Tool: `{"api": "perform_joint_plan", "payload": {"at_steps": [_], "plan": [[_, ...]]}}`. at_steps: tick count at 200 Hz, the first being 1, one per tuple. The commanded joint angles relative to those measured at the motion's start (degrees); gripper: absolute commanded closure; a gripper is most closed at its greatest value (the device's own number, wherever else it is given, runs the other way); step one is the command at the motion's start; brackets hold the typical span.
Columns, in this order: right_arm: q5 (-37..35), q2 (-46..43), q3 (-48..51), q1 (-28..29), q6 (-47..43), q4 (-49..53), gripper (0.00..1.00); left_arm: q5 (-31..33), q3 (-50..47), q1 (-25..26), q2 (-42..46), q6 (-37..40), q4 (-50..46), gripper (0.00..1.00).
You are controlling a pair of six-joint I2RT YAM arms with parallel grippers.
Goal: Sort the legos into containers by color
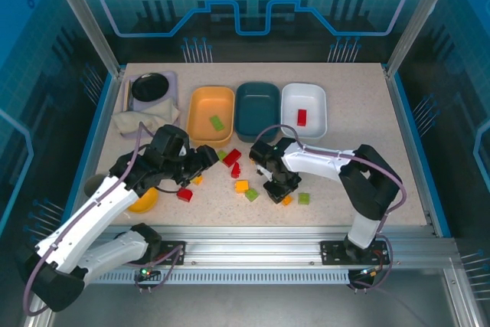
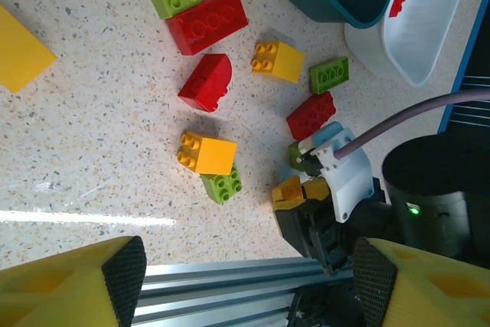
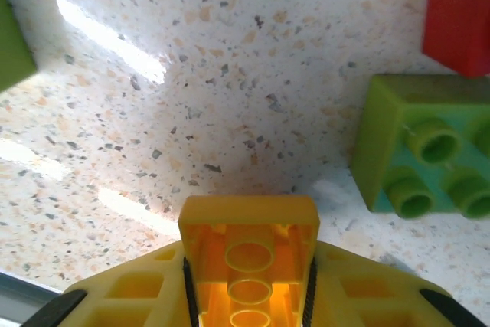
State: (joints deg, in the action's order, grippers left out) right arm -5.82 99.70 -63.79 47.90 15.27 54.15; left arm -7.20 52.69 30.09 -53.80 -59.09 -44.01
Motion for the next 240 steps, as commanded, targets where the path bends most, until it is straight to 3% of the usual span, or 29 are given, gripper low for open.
{"api": "perform_joint_plan", "payload": {"at_steps": [1, 47, 87, 128, 158, 176, 214, 240], "plan": [[-1.36, -5.19, -4.79, -0.18, 2.95, 2.6, 0.68, -1.29, 0.11, 0.5, 0.92, -1.43, 1.88, 0.24], [-0.76, -0.28, -22.04, -8.37, 5.49, 1.56, 0.68, -1.41, 7.74, -1.91, -6.9, 0.74, 4.41, 0.23], [0.94, 15.89, -40.8, -15.33, 9.08, -0.03, 0.68, -6.08, 15.74, -7.96, -16.23, 4.04, 7.27, 0.23], [-1.9, 36.01, -62.82, -17.39, 10.4, 6.81, 0.68, -7.23, 20.81, -13.07, -22.58, 7.02, 5.12, 0.23], [-0.36, 44.08, -72.19, -18.66, 11.83, 8.87, 0.65, -6.44, 21.58, -14.5, -24.2, 7.76, 2.93, 0.24], [0.8, 46.31, -75.37, -19.22, 12.42, 10.19, 0.6, -5.47, 21.49, -14.61, -23.99, 7.84, 0.75, 0.24], [2.68, 43.45, -76.06, -19.08, 11.29, 10.12, 0.37, -4.34, 19.71, -14.64, -21.69, 7.43, -2.79, 0.24], [2.47, 37.83, -75.22, -18.78, 10.7, 9.64, 0.36, -3.71, 19.03, -14.62, -19.7, 6.93, -5.6, 0.24]]}}
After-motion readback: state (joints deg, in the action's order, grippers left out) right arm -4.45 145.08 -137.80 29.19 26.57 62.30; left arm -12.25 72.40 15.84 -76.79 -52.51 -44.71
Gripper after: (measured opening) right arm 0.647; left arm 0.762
